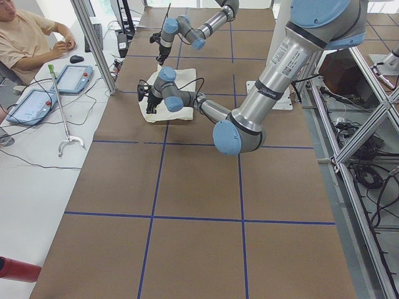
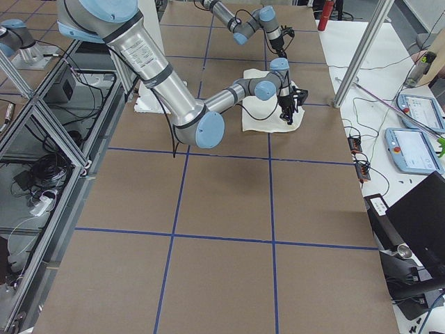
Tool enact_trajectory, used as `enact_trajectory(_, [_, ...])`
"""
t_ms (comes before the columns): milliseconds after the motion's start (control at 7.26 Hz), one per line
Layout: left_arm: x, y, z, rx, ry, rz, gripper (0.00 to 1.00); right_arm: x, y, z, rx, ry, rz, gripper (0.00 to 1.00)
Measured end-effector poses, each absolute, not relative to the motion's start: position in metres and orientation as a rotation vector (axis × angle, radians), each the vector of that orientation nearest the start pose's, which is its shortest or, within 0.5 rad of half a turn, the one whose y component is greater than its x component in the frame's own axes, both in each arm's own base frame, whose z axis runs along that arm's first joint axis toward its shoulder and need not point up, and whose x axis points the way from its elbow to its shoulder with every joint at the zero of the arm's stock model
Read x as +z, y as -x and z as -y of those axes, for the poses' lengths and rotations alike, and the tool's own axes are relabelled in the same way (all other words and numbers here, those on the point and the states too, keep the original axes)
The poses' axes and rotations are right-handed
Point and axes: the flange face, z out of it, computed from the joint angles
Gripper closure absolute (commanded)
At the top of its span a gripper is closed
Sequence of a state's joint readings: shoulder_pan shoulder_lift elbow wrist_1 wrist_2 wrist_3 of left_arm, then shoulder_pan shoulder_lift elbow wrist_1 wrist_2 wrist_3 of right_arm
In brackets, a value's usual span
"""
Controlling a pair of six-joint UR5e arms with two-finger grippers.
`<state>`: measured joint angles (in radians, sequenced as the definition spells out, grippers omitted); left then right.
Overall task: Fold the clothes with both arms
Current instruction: 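Release the hem at the collar and raise both grippers, then grasp the folded shirt's corner nearest the right gripper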
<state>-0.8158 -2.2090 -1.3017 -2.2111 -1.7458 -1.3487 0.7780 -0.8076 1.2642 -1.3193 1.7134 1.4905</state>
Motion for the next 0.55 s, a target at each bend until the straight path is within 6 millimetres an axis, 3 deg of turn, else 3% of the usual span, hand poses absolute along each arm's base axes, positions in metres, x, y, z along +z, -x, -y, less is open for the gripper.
enact_trajectory(138, [0.333, -0.433, 0.625, -0.439, -0.338, -0.982, 0.44, 0.311, 0.468, 0.612, 0.612, -0.177, 0.767, 0.52])
enact_trajectory(413, [0.344, -0.431, 0.612, -0.4, -0.269, -1.049, 0.38, 0.315, 0.448, 0.529, 0.645, -0.123, 0.876, 0.46])
enact_trajectory(551, [0.343, -0.429, 0.608, -0.409, -0.25, -1.076, 0.38, 0.324, 0.45, 0.487, 0.674, -0.07, 0.898, 0.45])
